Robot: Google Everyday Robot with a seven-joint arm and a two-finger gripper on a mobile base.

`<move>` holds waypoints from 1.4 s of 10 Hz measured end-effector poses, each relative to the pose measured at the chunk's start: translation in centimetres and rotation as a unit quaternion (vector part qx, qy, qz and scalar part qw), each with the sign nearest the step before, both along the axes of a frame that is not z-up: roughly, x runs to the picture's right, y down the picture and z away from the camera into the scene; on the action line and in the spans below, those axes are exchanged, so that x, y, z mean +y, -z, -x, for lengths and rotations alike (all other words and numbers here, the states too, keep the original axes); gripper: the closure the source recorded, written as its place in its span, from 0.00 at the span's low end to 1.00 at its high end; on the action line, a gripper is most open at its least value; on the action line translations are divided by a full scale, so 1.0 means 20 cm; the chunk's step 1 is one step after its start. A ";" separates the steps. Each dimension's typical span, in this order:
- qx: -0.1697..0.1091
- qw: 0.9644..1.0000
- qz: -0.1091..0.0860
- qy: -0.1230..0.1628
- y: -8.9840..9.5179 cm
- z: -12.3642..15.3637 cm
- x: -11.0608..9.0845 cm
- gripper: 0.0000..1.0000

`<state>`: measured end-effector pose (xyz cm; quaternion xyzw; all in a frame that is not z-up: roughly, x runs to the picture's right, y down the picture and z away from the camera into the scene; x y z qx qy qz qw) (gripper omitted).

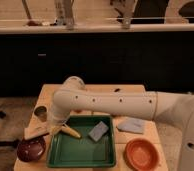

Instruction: Place eraser in purple bowl

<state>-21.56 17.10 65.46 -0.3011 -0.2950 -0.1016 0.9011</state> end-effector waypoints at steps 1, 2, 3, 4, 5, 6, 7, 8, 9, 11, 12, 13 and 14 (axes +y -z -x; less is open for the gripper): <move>-0.011 1.000 0.001 0.020 0.02 0.05 0.05 1.00; -0.016 0.999 0.004 0.032 0.02 0.07 0.09 1.00; -0.017 0.999 0.007 0.038 0.01 0.08 0.11 1.00; -0.018 0.999 0.012 0.046 -0.01 0.10 0.15 1.00; -0.020 0.998 0.018 0.054 -0.04 0.12 0.19 1.00; -0.020 0.998 0.023 0.059 -0.06 0.14 0.21 1.00; -0.017 0.997 0.029 0.062 -0.09 0.15 0.23 1.00; -0.015 0.997 0.035 0.067 -0.12 0.16 0.25 1.00; -0.014 0.997 0.037 0.071 -0.14 0.17 0.26 1.00; -0.009 0.996 0.040 0.076 -0.17 0.19 0.26 1.00; -0.004 0.996 0.040 0.077 -0.19 0.19 0.26 1.00; 0.002 0.996 0.038 0.079 -0.20 0.20 0.26 1.00; 0.006 0.996 0.035 0.082 -0.21 0.20 0.25 1.00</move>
